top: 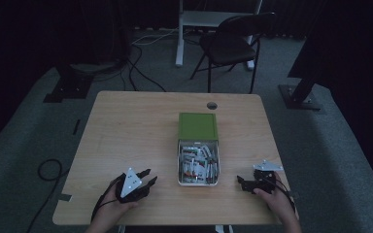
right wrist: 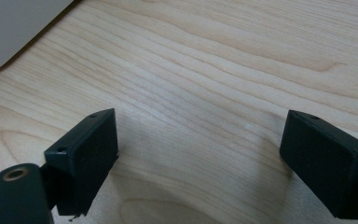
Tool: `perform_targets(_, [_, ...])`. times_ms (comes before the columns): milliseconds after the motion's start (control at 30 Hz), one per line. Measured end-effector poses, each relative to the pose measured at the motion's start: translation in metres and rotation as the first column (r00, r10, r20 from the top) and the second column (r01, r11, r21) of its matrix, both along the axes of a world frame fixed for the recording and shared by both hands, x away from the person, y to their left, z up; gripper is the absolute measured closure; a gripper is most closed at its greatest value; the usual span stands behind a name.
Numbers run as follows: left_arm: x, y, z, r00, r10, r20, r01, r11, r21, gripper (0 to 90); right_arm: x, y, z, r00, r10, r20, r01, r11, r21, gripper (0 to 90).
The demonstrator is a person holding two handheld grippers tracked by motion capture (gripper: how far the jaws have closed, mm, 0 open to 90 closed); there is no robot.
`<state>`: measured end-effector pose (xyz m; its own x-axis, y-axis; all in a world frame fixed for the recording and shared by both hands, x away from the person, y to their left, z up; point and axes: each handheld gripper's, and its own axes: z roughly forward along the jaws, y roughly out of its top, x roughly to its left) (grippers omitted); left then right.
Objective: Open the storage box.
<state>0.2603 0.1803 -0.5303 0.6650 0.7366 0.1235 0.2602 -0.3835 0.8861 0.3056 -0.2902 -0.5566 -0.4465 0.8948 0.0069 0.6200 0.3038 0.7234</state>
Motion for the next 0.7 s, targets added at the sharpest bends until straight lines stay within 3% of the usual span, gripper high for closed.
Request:
perform_targets(267, [0.007, 0.026, 0.0, 0.9952, 0.083, -0.052, -0.085, 0.9952, -0.047, 61.6, 0.0, 0.0, 0.0, 1.0, 0.0, 0.0, 0.0, 1.0, 0.0, 11.0])
perform_targets(367, [0.008, 0.032, -0.001, 0.9916, 0.112, -0.066, -0.115, 0.9923, -0.046, 61.6, 0.0, 0.0, 0.0, 1.0, 0.0, 0.0, 0.0, 1.0, 0.0, 11.0])
perform_targets(567, [0.011, 0.045, 0.0, 0.9791, 0.184, -0.088, -0.187, 0.9819, -0.032, 61.6, 0.0, 0.0, 0.0, 1.0, 0.0, 0.0, 0.0, 1.0, 0.0, 11.0])
perform_targets(700, [0.012, 0.055, -0.001, 0.9647, 0.24, -0.109, -0.243, 0.9699, -0.014, 61.4, 0.0, 0.0, 0.0, 1.0, 0.0, 0.0, 0.0, 1.0, 0.0, 11.0])
